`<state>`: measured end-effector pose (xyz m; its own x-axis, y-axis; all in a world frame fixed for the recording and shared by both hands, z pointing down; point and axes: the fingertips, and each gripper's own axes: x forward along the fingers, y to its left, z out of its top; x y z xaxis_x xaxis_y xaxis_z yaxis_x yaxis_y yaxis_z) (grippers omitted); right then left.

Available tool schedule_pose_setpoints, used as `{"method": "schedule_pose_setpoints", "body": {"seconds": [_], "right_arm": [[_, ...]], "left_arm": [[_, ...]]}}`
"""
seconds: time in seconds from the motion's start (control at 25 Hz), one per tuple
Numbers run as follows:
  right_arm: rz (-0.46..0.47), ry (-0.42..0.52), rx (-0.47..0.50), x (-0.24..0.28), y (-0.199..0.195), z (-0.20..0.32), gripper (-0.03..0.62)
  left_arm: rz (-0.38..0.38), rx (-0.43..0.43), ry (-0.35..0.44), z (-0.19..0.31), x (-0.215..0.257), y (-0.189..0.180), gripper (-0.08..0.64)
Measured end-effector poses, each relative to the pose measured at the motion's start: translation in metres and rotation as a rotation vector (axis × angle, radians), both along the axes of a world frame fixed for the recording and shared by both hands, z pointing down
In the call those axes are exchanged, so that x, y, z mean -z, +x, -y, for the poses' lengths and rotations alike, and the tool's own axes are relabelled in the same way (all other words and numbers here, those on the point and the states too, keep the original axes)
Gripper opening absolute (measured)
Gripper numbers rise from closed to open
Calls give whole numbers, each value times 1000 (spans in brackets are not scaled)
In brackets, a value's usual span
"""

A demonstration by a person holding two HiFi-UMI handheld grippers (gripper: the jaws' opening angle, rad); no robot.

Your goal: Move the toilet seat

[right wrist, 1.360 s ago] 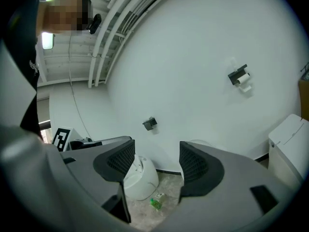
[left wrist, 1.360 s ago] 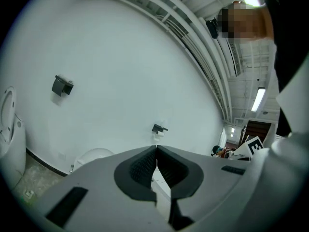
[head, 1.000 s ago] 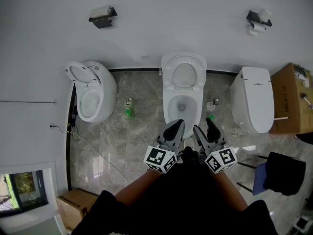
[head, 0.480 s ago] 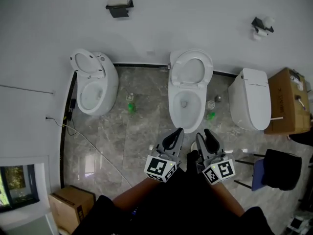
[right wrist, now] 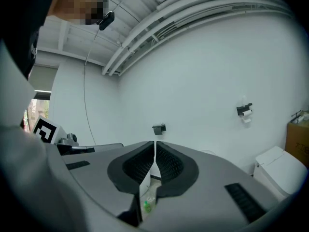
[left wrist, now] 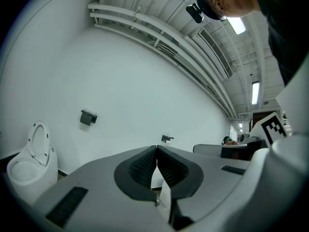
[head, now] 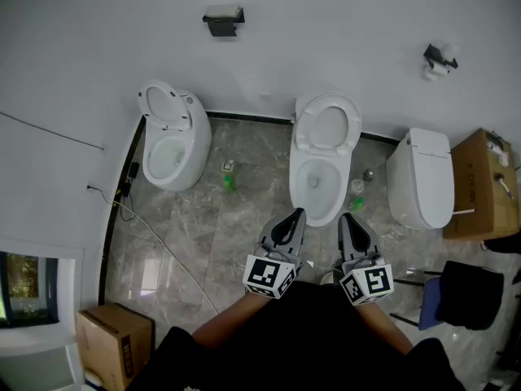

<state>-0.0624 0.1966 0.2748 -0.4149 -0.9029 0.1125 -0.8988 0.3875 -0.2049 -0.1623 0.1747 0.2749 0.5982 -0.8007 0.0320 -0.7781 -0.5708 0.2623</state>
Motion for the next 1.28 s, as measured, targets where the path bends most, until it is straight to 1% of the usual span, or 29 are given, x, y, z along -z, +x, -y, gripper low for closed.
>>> {"method": "schedule_pose_setpoints", "body": {"seconds": [0.12,0.24,0.32,0.48,0.56,0.68,0.88,1.12,1.28], "right_arm": [[-34,15,-16,-2,9,-2,37],[-28,29,2,0,15,-3,32],[-49,43,0,2,19,-5,32],[-57,29,-47,-2,32,-5,31],[-58,25,-75,-3,42,-6,31],[-60,37,-89,-4,53,-5,31],[-98,55,-103,0,58,-2,31],[-89,45,-122,0,63,-1,31],[-90,54,-106,-1,61,2,31]], "left_arm": [[24,8,18,-3,3,-1,17],[57,21,6,-6,-1,-1,17],[74,24,-3,-7,-6,-2,17],[61,29,6,-3,-6,-8,17],[67,28,20,-1,-3,-7,17],[80,17,28,0,-3,-3,17],[85,-1,33,2,-4,4,17],[93,-17,39,6,-2,9,17],[90,-15,44,11,-1,7,17]]}}
